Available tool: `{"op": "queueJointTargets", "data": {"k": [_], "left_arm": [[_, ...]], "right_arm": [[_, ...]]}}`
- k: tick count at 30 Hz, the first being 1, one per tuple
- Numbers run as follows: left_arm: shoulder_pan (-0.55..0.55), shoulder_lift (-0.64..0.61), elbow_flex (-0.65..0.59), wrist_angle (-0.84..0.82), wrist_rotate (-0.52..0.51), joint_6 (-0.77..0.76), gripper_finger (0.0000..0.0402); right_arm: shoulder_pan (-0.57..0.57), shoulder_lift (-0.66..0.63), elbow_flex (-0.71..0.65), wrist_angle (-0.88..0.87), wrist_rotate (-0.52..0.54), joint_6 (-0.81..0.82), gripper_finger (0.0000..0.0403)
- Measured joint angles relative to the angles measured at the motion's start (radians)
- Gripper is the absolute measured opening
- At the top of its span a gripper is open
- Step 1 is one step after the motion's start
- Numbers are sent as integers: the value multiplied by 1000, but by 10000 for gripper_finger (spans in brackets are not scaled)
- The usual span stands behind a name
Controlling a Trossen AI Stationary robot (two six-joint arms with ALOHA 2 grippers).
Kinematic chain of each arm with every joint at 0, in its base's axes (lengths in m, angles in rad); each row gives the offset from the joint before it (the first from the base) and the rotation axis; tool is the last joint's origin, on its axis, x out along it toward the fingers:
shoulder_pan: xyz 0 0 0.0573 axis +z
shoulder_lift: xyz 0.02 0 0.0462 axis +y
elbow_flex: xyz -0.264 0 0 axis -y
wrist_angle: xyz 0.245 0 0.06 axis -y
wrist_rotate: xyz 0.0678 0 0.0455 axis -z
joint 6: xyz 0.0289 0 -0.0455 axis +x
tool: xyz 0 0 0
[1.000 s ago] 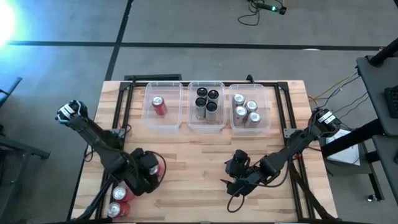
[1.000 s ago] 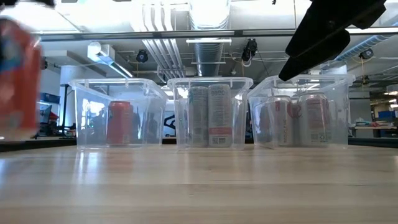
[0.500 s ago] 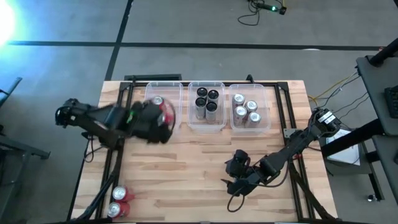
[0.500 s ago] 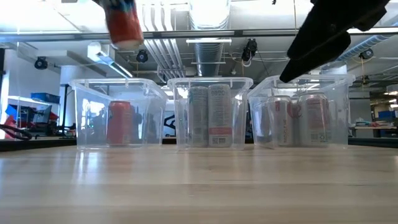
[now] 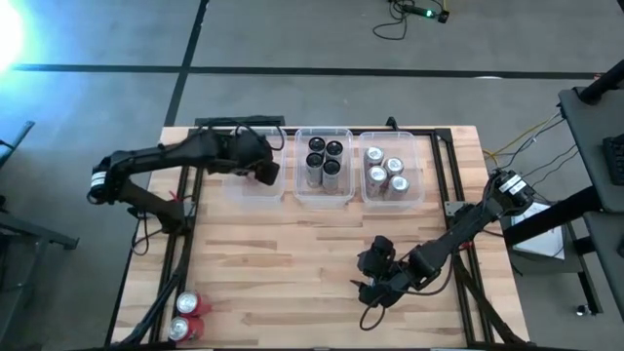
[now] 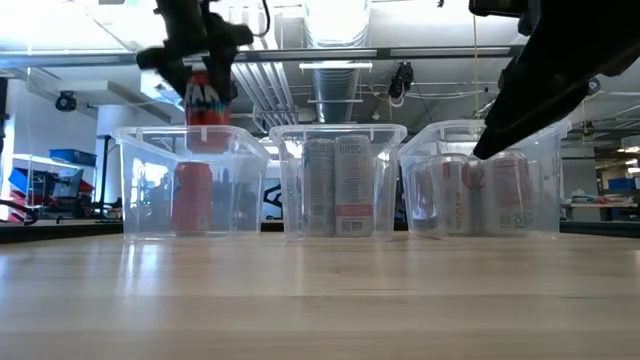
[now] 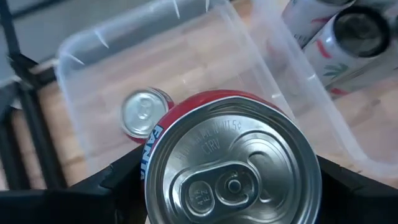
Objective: Sort soda cans
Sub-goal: Put the red soda can into the left transparent bin
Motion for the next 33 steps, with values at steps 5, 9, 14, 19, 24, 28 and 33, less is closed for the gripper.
{"op": "queueJointTargets", "data": {"k": [5, 9, 14, 19, 24, 28, 33], "left_arm": [[45, 1, -100, 100, 46, 1, 281], [61, 1, -171, 163, 47, 7, 281], [92, 1, -233, 280, 90, 129, 281], [169, 1, -259, 337, 151, 319, 281], [233, 1, -279, 400, 252, 570, 281], [253, 1, -281, 473, 269, 716, 281], [283, 18, -281, 486, 346, 871, 281]], "right_arm": [[2, 0, -2, 1, 0, -5, 364], [2, 0, -2, 3, 0, -24, 364], [3, 0, -2, 5, 0, -20, 364], [4, 0, -2, 7, 0, -9, 364], [4, 0, -2, 7, 0, -3, 364], [4, 0, -2, 7, 0, 0, 364], [4, 0, -2, 7, 0, 5, 364]]}}
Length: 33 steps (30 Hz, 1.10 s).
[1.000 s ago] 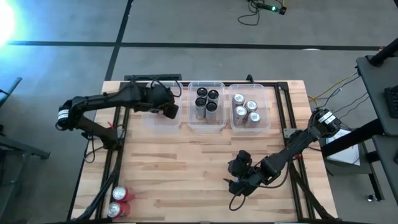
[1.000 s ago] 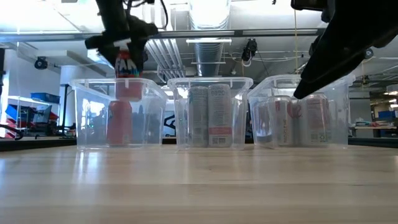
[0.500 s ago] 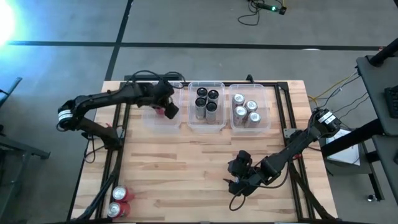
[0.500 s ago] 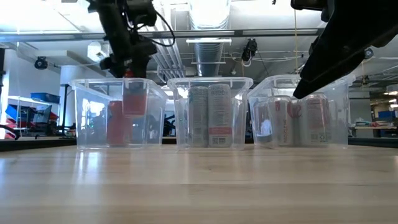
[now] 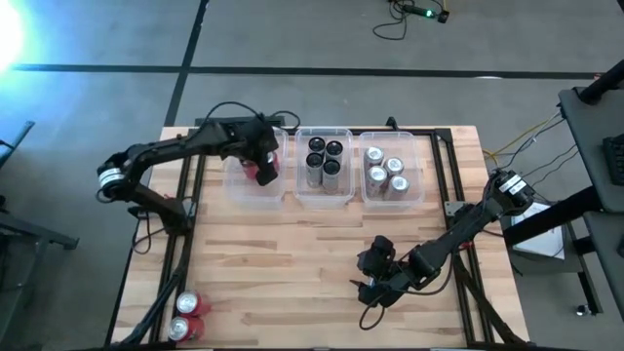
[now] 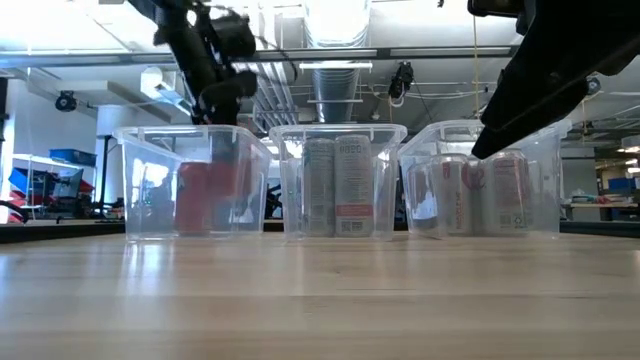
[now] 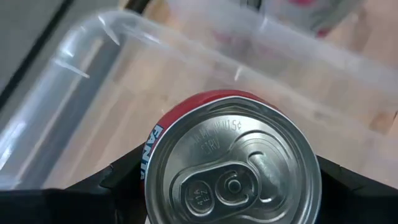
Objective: Sort soda cans
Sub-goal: Put the red soda can into the left transparent bin
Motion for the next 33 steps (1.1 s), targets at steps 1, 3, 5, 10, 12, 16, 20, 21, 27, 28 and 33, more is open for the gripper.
{"op": "queueJointTargets", "data": {"k": [1, 3, 5, 10, 12, 16, 20, 21, 27, 28, 33], "left_arm": [[14, 12, -1, -4, 11, 17, 281], [36, 41, -3, -13, 33, 44, 281], [51, 75, -2, 1, 53, 70, 281], [56, 169, 2, 4, 70, 131, 281], [56, 198, 2, -1, 70, 143, 281], [58, 229, 4, 5, 67, 130, 281], [67, 236, 4, 36, 66, 85, 282], [70, 236, 4, 42, 66, 73, 285], [81, 226, 4, 47, -1, 42, 308], [82, 226, 4, 47, -8, 41, 310], [82, 225, 4, 46, -9, 45, 319]], "right_arm": [[0, 0, 0, 0, 0, 5, 364], [0, 0, 0, 1, 0, 6, 364], [0, 0, 0, 0, 0, 6, 364], [0, 0, 0, 0, 0, 6, 364], [0, 0, 0, 0, 0, 6, 364], [-1, 0, 0, 0, 0, 6, 364], [-1, 0, 0, -1, 0, 4, 364], [-1, 0, 0, -1, 0, 4, 364], [-1, 0, 0, -1, 0, 4, 364], [-1, 0, 0, -1, 0, 4, 364], [-1, 0, 0, -1, 0, 4, 364]]}}
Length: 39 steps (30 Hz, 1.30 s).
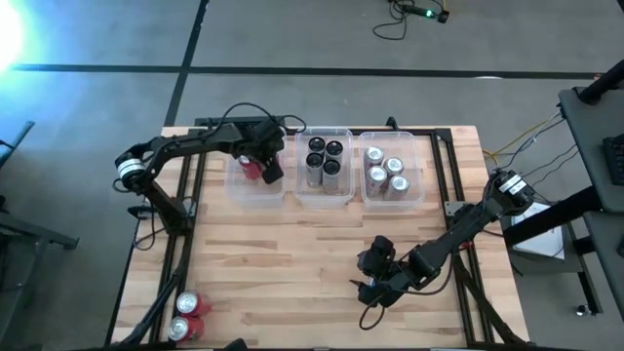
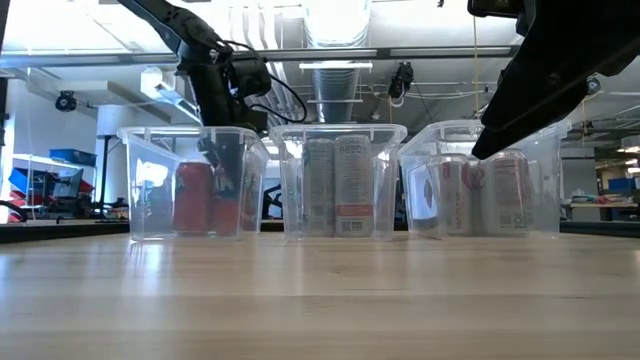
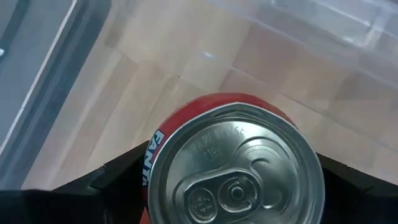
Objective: Sort soda cans
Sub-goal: Put the red soda can into the left transparent bin
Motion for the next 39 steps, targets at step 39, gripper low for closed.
{"op": "queueJointTargets", "data": {"k": [39], "left_arm": [[-427, -516, 89, -376, 160, -492, 325]], "right_arm": [[-43, -1, 0, 11, 8, -80, 364]]}}
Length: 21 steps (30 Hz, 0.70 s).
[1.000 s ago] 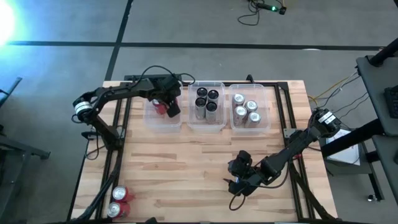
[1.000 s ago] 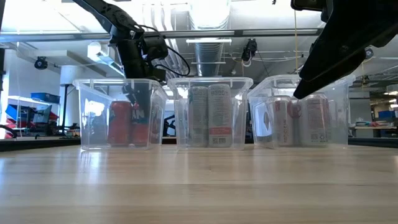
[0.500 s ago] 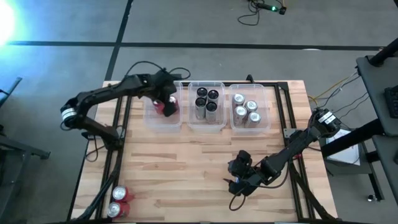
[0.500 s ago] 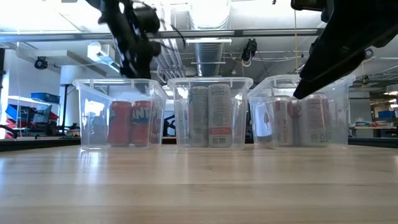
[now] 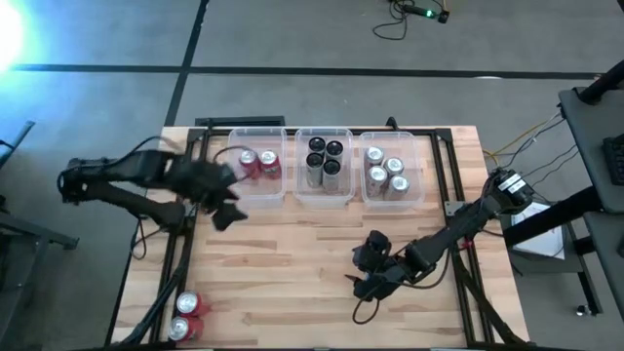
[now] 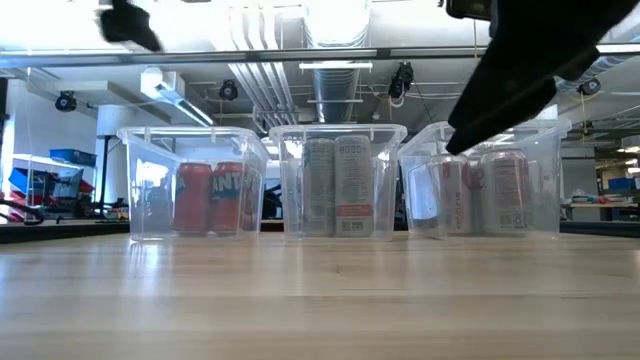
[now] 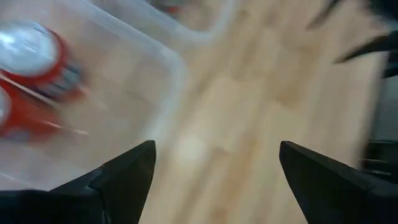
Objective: Sort soda cans
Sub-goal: Put the red soda can into the left transparent bin
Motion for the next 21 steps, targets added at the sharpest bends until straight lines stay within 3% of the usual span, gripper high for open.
{"op": "queueJointTargets", "data": {"k": [4, 10, 14, 21], "left_arm": [[-214, -98, -4, -36, -63, -293, 341], [-569, -135, -6, -167, -125, -780, 380], [-801, -85, -7, -162, -171, -1048, 391], [-1039, 52, -7, -181, -146, -1418, 392]], "right_arm": [[-7, -1, 0, 44, 1, -22, 364], [-6, -1, 0, 79, 0, -44, 364], [-6, -1, 0, 79, 1, -62, 364], [-6, 6, 0, 93, 3, -106, 364]]}}
